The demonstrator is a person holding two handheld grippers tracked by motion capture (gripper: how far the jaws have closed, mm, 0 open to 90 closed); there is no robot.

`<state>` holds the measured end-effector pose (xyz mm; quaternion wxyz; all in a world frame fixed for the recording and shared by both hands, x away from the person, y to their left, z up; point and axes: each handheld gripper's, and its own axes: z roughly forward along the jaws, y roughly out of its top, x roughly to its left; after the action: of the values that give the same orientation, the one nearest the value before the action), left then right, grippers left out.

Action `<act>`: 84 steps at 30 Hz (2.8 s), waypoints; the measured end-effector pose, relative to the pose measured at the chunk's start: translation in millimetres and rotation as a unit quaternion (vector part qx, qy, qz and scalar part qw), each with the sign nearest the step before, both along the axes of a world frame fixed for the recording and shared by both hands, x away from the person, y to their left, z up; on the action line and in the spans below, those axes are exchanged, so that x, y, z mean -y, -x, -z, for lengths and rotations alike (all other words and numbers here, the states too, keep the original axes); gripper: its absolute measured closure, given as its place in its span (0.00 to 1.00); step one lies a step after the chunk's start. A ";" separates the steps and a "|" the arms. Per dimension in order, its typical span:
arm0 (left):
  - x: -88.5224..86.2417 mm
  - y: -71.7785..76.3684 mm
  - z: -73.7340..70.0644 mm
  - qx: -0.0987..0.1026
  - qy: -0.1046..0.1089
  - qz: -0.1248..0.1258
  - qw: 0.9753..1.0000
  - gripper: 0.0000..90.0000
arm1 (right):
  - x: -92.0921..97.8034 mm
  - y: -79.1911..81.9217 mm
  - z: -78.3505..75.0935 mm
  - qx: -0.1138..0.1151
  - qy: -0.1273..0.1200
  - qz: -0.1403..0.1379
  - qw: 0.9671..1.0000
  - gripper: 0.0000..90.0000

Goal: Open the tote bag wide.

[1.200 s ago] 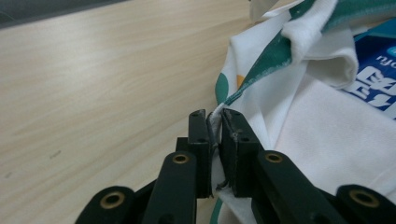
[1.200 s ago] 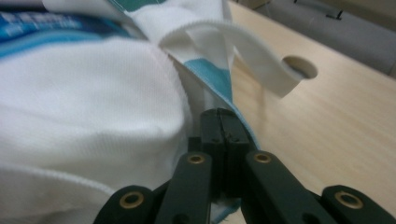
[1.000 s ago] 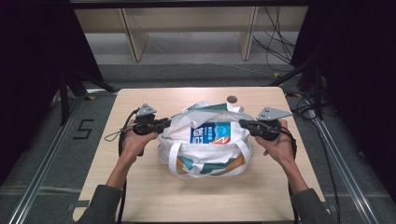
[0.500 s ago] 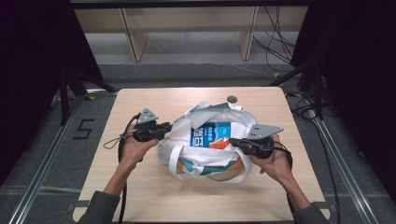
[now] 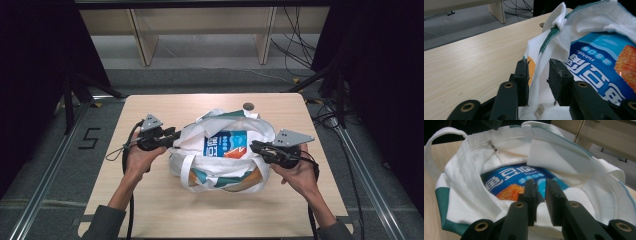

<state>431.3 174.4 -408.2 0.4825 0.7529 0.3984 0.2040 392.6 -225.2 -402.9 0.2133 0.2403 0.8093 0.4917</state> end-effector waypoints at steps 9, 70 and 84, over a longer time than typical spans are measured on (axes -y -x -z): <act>-13.9 26.0 0.6 -0.021 0.039 0.015 0.999 0.59 | 17.3 5.4 -0.9 0.002 -0.016 0.043 0.999 0.66; -34.5 120.5 54.2 -0.043 0.068 0.037 0.996 0.33 | 60.8 53.0 36.5 -0.044 -0.038 0.108 0.992 0.38; -35.7 131.7 69.0 -0.043 0.046 0.050 0.997 0.26 | 62.4 68.6 55.3 -0.066 -0.035 0.117 0.990 0.33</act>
<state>299.6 210.0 -477.3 0.5088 0.7571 0.3892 0.1284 324.0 -287.6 -458.2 0.2065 0.3728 0.7702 0.4746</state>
